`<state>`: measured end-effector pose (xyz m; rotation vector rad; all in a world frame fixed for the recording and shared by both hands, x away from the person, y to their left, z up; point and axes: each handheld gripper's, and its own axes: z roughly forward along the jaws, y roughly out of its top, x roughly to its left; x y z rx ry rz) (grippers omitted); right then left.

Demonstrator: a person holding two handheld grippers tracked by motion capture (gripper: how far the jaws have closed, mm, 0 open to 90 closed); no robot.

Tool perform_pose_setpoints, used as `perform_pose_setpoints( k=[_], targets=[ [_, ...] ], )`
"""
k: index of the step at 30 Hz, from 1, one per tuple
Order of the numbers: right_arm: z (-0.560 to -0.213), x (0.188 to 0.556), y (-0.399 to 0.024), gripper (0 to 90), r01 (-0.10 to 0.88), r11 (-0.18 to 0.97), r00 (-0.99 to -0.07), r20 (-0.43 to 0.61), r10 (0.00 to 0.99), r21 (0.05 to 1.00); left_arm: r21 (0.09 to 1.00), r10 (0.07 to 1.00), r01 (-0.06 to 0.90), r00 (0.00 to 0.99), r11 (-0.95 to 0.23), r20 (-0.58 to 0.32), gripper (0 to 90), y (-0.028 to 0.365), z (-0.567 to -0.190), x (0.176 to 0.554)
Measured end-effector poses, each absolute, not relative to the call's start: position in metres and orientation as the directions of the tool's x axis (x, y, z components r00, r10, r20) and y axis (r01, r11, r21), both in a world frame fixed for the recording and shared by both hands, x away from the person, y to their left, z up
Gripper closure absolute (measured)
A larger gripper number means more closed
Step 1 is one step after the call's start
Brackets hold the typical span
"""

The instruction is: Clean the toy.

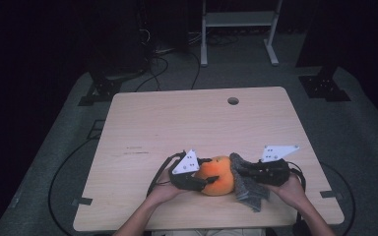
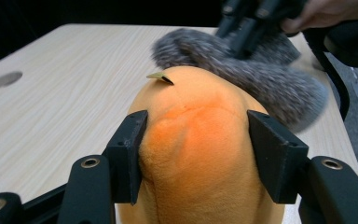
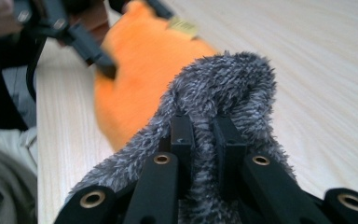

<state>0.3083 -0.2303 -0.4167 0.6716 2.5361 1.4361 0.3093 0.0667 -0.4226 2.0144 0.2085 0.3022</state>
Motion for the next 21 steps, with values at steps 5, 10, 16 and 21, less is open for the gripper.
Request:
perform_pose_setpoints(
  k=[5,10,16,21],
  targets=[
    [-0.414,0.313,-0.228,80.1,0.311,0.432,-0.885,0.093,0.455,0.846,0.897,0.275,0.031,0.956,-0.442,0.103,29.9,0.066,-0.419,0.312],
    [-0.416,0.308,-0.223,80.1,0.319,0.45,-0.896,0.111,0.43,0.834,0.907,0.33,0.115,0.944,-0.405,0.027,22.2,0.074,-0.416,0.318],
    [-0.402,0.3,-0.215,79.9,0.261,0.46,-0.914,0.064,0.401,0.849,0.893,0.31,0.051,0.945,-0.447,0.102,39.4,0.076,-0.416,0.316],
    [-0.404,0.305,-0.208,80.0,0.256,0.46,-0.916,0.061,0.396,0.85,0.888,0.306,0.054,0.947,-0.456,0.099,41.5,0.082,-0.419,0.317]
  ],
)
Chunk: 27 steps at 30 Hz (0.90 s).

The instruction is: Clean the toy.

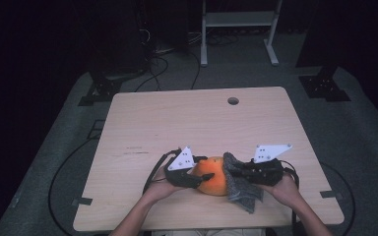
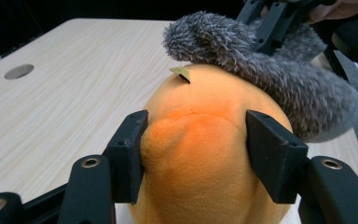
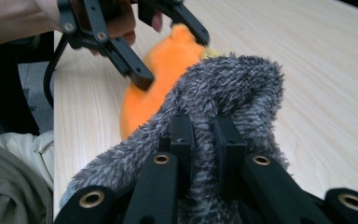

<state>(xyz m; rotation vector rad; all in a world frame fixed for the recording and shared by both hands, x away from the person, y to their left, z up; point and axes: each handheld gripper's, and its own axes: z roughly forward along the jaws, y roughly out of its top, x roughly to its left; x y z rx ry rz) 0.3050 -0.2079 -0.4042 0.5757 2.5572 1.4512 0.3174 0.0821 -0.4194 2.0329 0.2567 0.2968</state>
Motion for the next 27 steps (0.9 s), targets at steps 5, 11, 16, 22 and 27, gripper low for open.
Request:
perform_pose_setpoints(
  k=[5,11,16,22,27],
  targets=[
    [-0.423,0.309,-0.224,80.0,0.322,0.457,-0.893,0.107,0.436,0.829,0.891,0.307,0.073,0.949,-0.447,0.076,41.5,0.088,-0.422,0.32],
    [-0.426,0.305,-0.233,79.7,0.344,0.448,-0.88,0.117,0.461,0.825,0.895,0.307,0.084,0.95,-0.439,0.062,42.7,0.092,-0.424,0.322],
    [-0.422,0.309,-0.223,79.7,0.327,0.422,-0.892,0.129,0.434,0.845,0.888,0.297,0.106,0.954,-0.448,0.036,43.9,0.1,-0.426,0.326],
    [-0.436,0.311,-0.228,79.6,0.365,0.468,-0.879,0.133,0.457,0.805,0.892,0.283,0.102,0.959,-0.44,0.03,43.7,0.106,-0.429,0.325],
    [-0.432,0.31,-0.234,79.5,0.368,0.437,-0.876,0.148,0.46,0.82,0.892,0.277,0.098,0.96,-0.44,0.031,43.8,0.106,-0.429,0.325]
  ],
)
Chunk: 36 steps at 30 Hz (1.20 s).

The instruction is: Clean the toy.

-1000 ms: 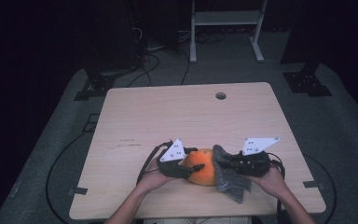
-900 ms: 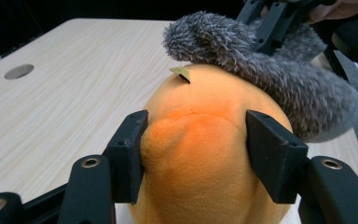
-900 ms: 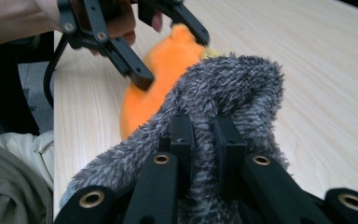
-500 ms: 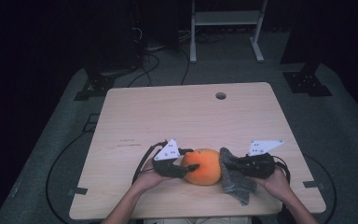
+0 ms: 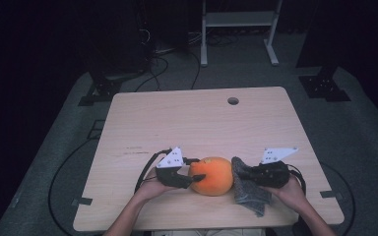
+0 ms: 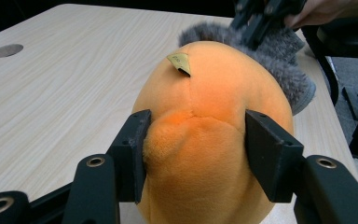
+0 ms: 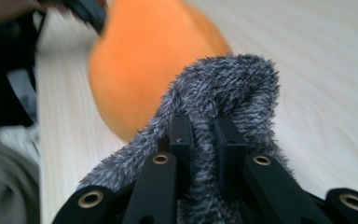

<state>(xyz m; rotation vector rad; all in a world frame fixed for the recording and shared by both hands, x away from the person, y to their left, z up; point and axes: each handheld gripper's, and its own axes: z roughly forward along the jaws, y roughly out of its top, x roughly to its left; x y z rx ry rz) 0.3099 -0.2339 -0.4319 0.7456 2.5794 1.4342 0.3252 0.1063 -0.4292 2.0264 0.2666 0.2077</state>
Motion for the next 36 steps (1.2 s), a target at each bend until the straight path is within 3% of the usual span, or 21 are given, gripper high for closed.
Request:
perform_pose_setpoints(
  k=[7,14,21,30,36],
  targets=[
    [-0.428,0.319,-0.224,79.6,0.367,0.365,-0.88,0.192,0.435,0.856,0.892,0.278,0.112,0.96,-0.438,0.016,43.6,0.11,-0.431,0.327],
    [-0.446,0.311,-0.238,79.5,0.432,0.402,-0.853,0.222,0.472,0.807,0.891,0.261,0.099,0.965,-0.443,0.023,43.7,0.109,-0.431,0.325],
    [-0.417,0.312,-0.227,79.6,0.36,0.311,-0.883,0.212,0.419,0.88,0.89,0.246,0.086,0.969,-0.448,0.031,44.2,0.106,-0.431,0.323],
    [-0.436,0.31,-0.228,79.8,0.407,0.386,-0.865,0.213,0.455,0.828,0.889,0.227,0.074,0.973,-0.453,0.035,44.1,0.105,-0.431,0.321],
    [-0.412,0.302,-0.224,79.8,0.339,0.345,-0.888,0.177,0.425,0.875,0.888,0.213,0.053,0.976,-0.458,0.052,44.6,0.099,-0.43,0.317]
  ],
)
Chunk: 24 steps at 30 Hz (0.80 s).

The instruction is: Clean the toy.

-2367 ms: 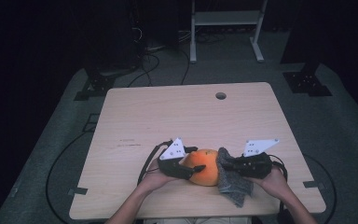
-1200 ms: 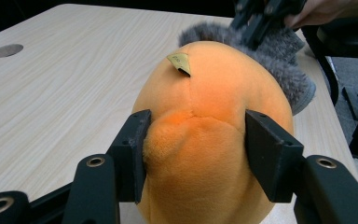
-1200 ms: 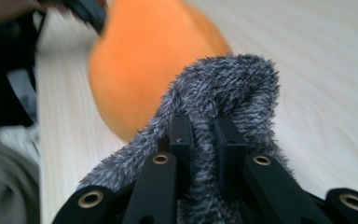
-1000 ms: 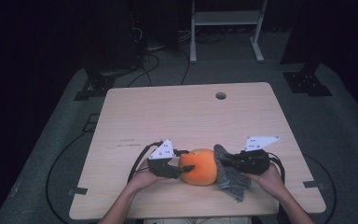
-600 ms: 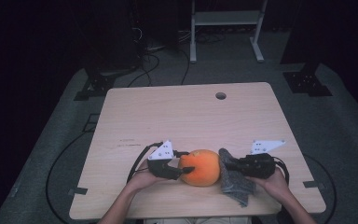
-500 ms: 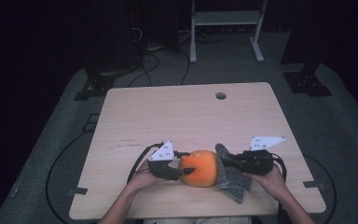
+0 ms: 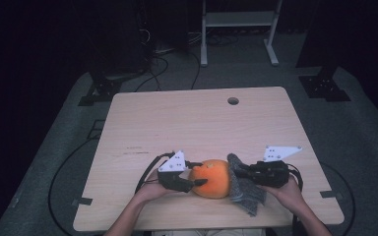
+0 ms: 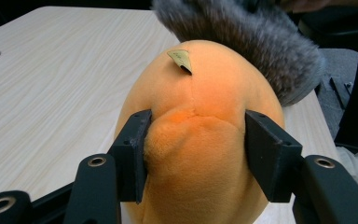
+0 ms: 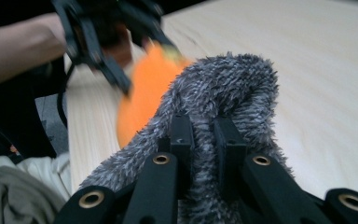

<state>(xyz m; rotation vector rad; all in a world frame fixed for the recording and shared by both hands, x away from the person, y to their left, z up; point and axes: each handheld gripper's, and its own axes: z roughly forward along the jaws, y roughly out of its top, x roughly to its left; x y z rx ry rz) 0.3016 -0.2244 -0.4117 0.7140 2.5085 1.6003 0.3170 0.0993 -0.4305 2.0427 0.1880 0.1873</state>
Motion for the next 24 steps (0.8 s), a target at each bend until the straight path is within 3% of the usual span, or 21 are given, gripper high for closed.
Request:
perform_pose_setpoints(
  k=[4,7,14,18,21,24],
  targets=[
    [-0.393,0.3,-0.201,79.8,0.271,0.368,-0.916,0.12,0.382,0.889,0.887,0.189,0.022,0.979,-0.462,0.074,44.5,0.092,-0.43,0.311],
    [-0.396,0.3,-0.187,79.9,0.243,0.447,-0.924,0.065,0.378,0.861,0.884,0.183,0.025,0.981,-0.467,0.069,44.2,0.093,-0.43,0.312],
    [-0.408,0.296,-0.209,80.0,0.311,0.473,-0.901,0.097,0.423,0.824,0.899,0.186,0.05,0.982,-0.436,0.035,43.2,0.092,-0.43,0.313],
    [-0.395,0.286,-0.205,79.9,0.263,0.438,-0.919,0.086,0.384,0.86,0.898,0.188,0.038,0.981,-0.438,0.05,43.4,0.086,-0.429,0.311],
    [-0.39,0.282,-0.188,79.7,0.207,0.479,-0.934,0.027,0.355,0.853,0.898,0.184,0.029,0.981,-0.439,0.058,43.5,0.083,-0.429,0.308],
    [-0.397,0.288,-0.188,80.1,0.227,0.503,-0.935,0.041,0.354,0.834,0.898,0.186,0.035,0.981,-0.439,0.053,43.2,0.085,-0.429,0.309]
  ],
)
